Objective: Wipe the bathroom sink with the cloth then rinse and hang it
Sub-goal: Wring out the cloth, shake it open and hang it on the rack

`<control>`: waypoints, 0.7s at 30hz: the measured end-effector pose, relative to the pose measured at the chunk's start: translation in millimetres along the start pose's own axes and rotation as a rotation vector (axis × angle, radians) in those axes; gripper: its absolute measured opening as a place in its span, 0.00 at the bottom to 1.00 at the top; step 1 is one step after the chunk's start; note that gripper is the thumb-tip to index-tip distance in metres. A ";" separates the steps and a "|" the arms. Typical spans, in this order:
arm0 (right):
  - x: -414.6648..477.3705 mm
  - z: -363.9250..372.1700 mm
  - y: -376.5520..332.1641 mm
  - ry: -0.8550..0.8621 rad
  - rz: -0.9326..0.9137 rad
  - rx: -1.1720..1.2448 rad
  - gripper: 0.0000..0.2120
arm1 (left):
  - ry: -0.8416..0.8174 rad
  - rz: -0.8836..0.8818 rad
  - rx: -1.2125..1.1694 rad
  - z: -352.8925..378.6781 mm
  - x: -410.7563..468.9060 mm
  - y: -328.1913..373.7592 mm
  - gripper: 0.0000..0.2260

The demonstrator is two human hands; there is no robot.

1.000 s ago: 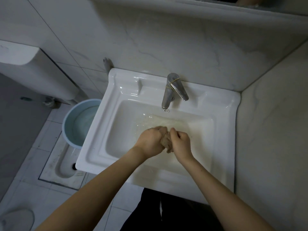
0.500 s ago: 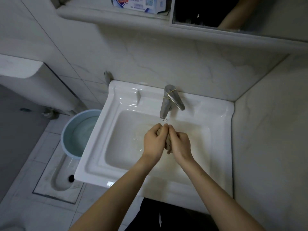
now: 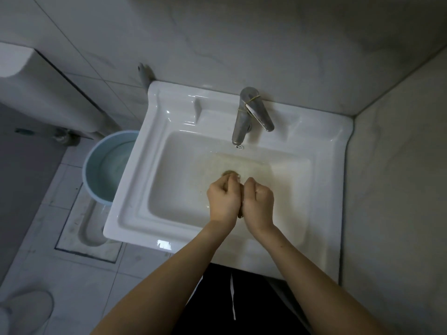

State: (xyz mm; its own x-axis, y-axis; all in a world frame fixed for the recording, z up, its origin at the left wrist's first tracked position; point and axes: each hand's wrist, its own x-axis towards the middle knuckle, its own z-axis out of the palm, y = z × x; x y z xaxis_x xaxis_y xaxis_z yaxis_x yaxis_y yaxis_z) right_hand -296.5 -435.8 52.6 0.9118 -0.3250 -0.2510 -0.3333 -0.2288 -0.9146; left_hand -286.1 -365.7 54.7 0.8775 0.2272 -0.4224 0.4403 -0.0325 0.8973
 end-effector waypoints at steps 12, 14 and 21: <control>3.4 -41.5 -33.8 0.090 0.037 0.131 0.17 | -0.314 -0.300 -0.223 -21.5 5.9 52.4 0.22; -0.1 -49.6 -47.2 0.041 -0.006 0.140 0.14 | -0.381 -0.288 -0.252 -25.0 1.0 65.8 0.26; -14.2 -57.0 -69.5 -0.102 -0.180 0.180 0.09 | -0.353 0.073 -0.056 -17.5 -13.3 98.3 0.18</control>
State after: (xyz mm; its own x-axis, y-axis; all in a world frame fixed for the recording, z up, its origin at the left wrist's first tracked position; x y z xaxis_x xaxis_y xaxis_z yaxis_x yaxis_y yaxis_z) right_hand -299.9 -467.6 137.8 0.9750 -0.1976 -0.1012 -0.1237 -0.1049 -0.9868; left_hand -257.9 -354.9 150.7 0.9220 -0.1240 -0.3669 0.3719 0.0198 0.9280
